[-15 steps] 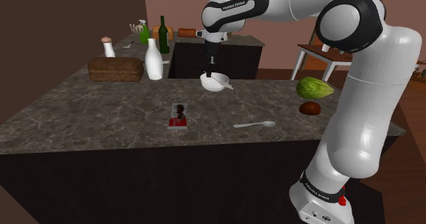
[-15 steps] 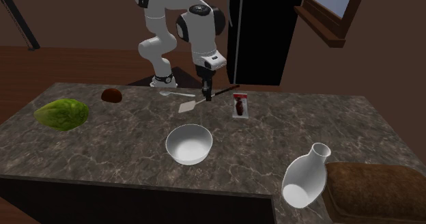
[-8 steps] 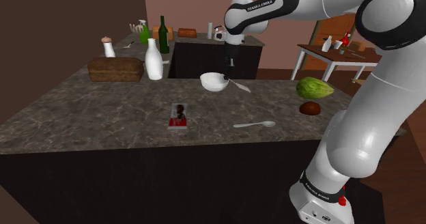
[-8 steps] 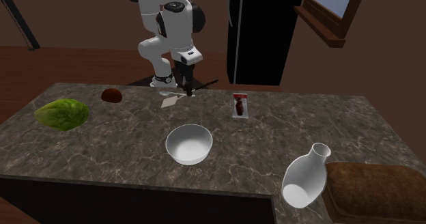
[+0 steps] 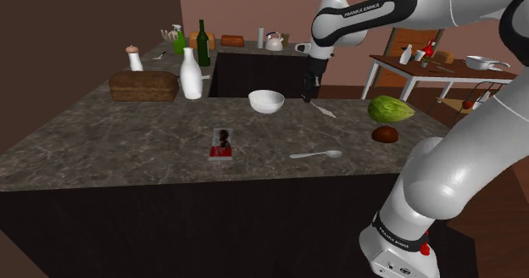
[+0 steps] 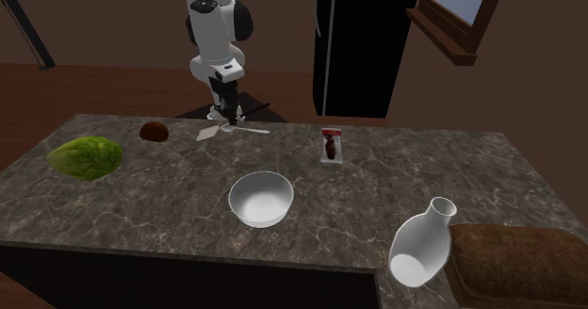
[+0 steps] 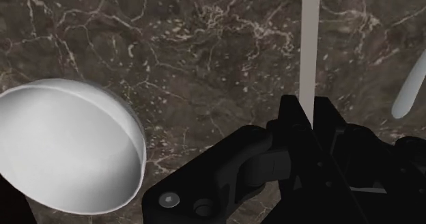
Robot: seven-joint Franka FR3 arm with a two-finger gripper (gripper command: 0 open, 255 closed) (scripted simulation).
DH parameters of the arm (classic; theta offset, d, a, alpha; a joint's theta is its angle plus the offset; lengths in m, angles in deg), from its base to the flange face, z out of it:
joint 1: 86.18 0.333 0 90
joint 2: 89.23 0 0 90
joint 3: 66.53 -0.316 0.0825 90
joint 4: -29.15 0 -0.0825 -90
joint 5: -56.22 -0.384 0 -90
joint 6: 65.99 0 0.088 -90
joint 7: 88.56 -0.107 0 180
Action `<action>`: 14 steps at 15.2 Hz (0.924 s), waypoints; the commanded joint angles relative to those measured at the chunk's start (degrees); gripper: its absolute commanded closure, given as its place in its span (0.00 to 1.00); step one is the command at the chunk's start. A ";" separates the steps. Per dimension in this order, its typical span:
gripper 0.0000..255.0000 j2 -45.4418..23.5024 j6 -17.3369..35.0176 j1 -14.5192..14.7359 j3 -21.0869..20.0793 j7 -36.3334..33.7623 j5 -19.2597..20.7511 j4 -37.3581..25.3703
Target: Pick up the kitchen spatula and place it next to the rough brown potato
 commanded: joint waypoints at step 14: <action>1.00 14.74 0.17 -7.83 5.63 7.39 8.21 14.22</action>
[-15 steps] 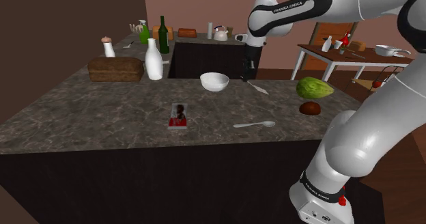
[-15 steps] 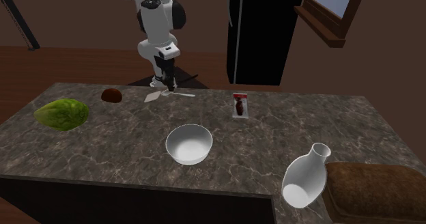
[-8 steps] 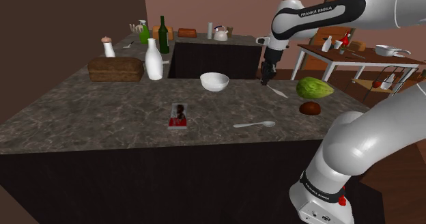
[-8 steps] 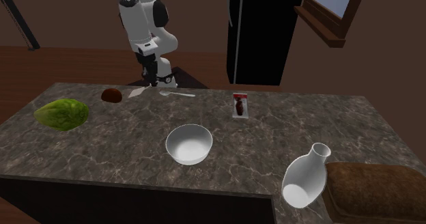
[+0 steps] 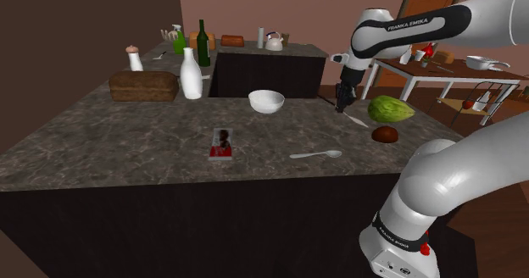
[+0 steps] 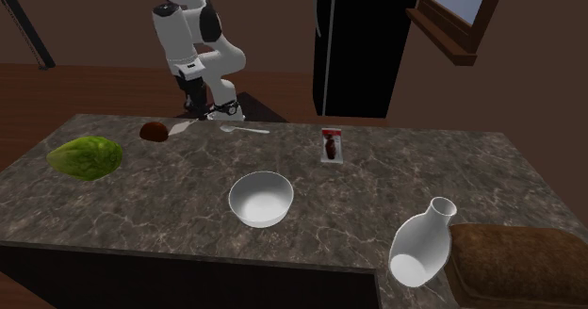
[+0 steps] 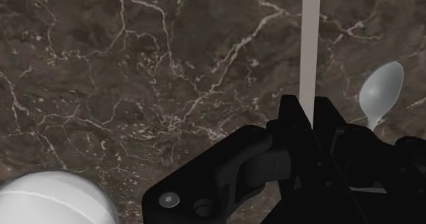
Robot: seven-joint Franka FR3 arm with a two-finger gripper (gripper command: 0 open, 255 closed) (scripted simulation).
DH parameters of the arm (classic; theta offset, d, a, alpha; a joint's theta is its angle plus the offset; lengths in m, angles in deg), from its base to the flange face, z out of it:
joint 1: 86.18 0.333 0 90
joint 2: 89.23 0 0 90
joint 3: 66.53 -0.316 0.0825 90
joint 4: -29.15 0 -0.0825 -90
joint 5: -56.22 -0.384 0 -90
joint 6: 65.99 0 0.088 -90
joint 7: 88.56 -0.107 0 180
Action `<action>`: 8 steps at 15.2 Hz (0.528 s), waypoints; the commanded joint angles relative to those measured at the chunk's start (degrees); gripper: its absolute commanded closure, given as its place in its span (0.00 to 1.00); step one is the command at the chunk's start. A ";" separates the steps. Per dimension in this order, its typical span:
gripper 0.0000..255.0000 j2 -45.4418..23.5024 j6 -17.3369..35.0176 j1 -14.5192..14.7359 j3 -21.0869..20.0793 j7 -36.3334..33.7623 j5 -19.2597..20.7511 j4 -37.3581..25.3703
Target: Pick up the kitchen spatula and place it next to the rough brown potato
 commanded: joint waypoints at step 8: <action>1.00 -2.65 7.81 0.05 1.84 0.50 0.57 5.18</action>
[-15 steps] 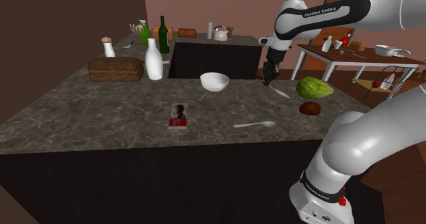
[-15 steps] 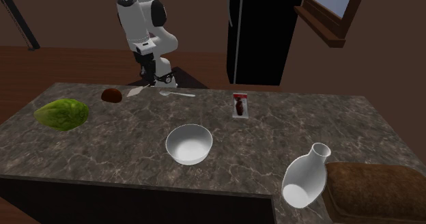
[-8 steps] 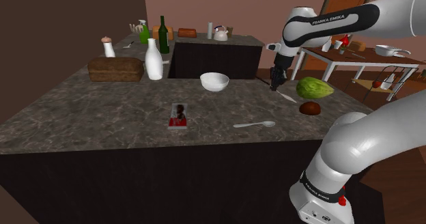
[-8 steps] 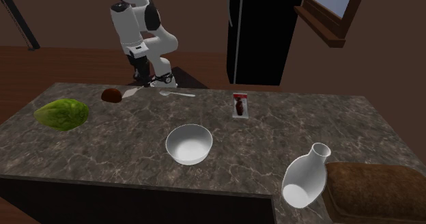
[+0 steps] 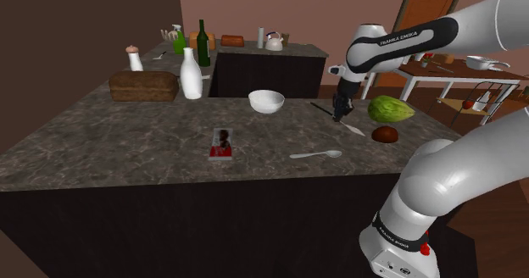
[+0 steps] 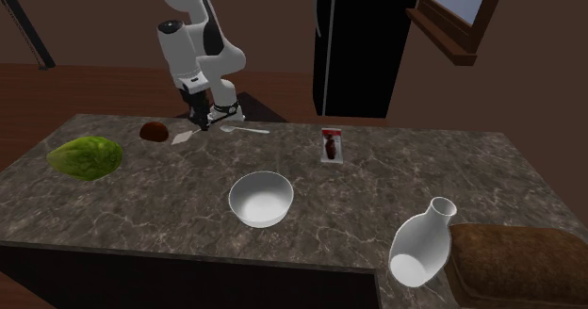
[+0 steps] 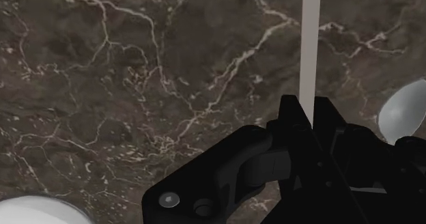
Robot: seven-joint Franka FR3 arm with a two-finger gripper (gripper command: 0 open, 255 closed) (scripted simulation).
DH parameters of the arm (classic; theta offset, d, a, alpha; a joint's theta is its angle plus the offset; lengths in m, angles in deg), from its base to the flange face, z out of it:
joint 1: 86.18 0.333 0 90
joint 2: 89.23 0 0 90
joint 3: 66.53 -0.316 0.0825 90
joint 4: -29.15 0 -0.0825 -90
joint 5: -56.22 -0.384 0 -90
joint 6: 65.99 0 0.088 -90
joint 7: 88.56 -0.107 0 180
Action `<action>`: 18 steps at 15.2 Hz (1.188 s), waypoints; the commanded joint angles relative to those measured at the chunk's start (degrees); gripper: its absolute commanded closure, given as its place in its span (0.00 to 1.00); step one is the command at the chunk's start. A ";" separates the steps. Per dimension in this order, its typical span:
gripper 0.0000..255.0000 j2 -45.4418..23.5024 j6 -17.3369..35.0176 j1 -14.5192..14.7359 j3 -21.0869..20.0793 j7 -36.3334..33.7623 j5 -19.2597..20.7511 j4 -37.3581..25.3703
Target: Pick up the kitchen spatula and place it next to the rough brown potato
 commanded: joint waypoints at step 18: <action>1.00 -6.78 13.11 0.93 3.41 1.51 -0.14 6.45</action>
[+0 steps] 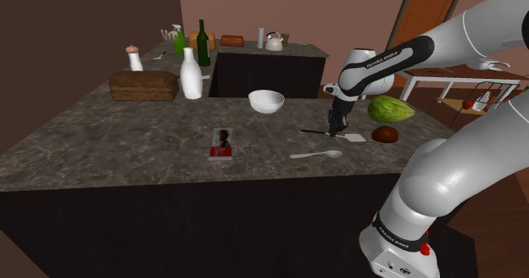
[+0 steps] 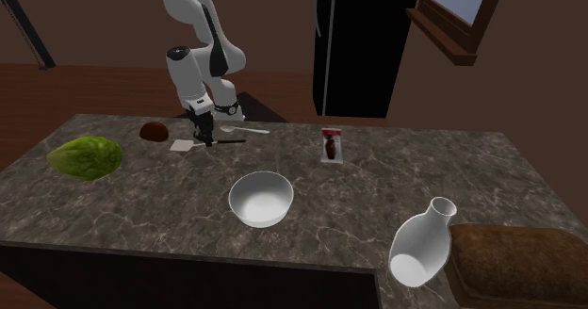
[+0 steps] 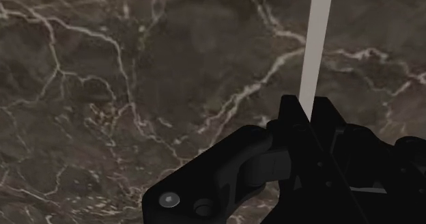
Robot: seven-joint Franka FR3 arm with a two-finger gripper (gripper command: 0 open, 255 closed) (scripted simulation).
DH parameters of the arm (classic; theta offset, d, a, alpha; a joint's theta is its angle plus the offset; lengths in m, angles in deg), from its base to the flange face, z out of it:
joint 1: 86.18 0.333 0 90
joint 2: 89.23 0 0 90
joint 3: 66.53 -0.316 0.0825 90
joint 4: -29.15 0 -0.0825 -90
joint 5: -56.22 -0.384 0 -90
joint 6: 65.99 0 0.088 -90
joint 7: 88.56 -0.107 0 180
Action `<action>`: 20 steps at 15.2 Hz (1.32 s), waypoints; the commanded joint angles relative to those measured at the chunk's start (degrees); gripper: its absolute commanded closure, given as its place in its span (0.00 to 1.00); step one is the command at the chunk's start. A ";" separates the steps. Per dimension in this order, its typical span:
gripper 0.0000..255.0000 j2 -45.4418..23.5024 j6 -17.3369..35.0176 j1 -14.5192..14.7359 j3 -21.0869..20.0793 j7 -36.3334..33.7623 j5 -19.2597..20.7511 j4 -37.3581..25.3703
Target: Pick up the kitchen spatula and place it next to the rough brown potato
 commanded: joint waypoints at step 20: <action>0.00 5.14 -9.03 -1.00 -2.19 -0.89 0.48 -4.03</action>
